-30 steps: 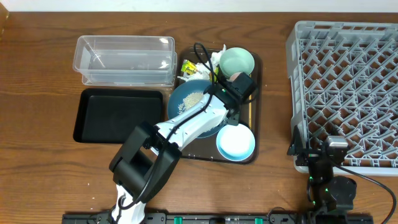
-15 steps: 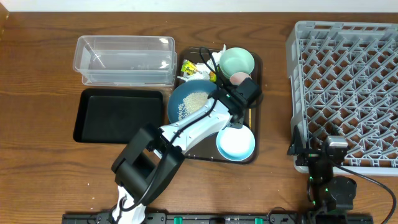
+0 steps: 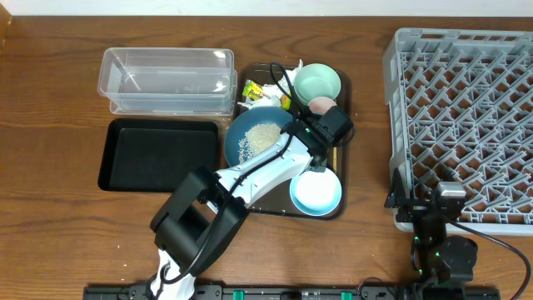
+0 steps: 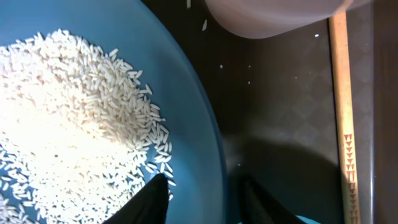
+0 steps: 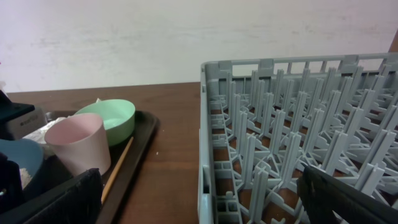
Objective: Sort waste into correct bins and load items into the dishwasher rack
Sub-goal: 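Close the left gripper on the blue bowl's right rim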
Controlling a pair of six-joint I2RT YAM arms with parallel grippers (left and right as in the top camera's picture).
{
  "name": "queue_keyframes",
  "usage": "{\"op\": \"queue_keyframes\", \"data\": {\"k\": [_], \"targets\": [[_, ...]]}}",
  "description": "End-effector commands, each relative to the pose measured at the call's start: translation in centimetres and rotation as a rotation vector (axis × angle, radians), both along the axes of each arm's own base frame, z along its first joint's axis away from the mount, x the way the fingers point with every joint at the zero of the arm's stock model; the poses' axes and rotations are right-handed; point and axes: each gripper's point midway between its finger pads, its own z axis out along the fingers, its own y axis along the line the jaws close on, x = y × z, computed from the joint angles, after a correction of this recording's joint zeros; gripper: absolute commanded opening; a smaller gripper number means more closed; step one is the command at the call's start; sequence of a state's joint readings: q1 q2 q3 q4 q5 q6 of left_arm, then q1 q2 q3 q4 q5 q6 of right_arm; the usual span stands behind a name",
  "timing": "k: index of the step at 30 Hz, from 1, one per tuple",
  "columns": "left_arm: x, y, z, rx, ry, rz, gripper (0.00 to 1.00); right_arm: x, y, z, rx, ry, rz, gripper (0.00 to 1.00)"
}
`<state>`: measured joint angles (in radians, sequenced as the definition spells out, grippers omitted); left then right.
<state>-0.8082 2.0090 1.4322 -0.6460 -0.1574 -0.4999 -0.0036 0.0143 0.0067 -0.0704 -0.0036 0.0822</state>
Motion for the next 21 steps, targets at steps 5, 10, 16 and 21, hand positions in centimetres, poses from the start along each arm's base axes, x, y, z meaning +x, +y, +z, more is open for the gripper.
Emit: {"op": "queue_keyframes", "data": {"k": [5, 10, 16, 21], "targets": [[-0.07, 0.53, -0.88, 0.025, -0.001, 0.007, 0.31, -0.04, -0.29, 0.01, -0.013, -0.002, -0.012, 0.99], [0.05, 0.40, -0.89, 0.019, -0.007, 0.008, 0.24, -0.04, -0.29, 0.01, -0.013, -0.002, -0.012, 0.99], [0.02, 0.37, -0.90, 0.019, -0.007, 0.007, 0.19, -0.04, -0.29, 0.01, -0.013, -0.002, -0.012, 0.99], [0.08, 0.33, -0.88, 0.017, -0.010, 0.007, 0.07, -0.04, -0.29, 0.01, -0.013, -0.002, -0.012, 0.99]]}}
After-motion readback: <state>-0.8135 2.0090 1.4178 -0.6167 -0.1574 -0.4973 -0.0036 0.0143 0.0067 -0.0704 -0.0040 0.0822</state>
